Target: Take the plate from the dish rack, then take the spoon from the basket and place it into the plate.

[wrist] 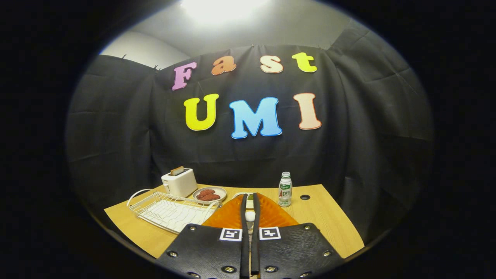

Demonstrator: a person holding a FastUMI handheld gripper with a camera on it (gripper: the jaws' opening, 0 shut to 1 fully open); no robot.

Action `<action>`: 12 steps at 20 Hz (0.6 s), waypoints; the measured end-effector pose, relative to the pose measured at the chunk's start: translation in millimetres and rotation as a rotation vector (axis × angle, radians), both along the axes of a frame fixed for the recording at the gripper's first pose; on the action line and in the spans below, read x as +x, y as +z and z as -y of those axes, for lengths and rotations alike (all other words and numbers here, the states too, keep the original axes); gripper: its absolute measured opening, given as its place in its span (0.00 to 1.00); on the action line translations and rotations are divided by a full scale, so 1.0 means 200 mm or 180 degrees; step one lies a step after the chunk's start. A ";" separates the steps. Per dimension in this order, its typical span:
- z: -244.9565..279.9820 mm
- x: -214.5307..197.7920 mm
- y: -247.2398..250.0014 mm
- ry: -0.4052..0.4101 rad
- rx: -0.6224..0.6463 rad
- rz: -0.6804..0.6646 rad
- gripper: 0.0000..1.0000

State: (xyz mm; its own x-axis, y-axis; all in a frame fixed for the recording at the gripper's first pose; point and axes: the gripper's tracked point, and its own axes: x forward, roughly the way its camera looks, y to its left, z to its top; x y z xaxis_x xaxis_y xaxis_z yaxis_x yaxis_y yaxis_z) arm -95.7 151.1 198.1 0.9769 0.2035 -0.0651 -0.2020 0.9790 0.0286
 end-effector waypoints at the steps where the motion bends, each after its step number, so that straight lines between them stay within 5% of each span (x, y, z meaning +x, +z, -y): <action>1: 0.02 -0.02 0.01 -0.0030 -0.0024 -0.0030 0.02; 12: -0.05 -0.20 -0.08 0.0048 -0.0124 -0.0257 0.02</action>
State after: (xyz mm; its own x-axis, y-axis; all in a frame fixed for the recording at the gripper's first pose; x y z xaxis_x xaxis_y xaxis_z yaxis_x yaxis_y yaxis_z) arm -135.5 161.8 182.2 0.9651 0.2138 -0.1516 -0.2152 0.9765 0.0074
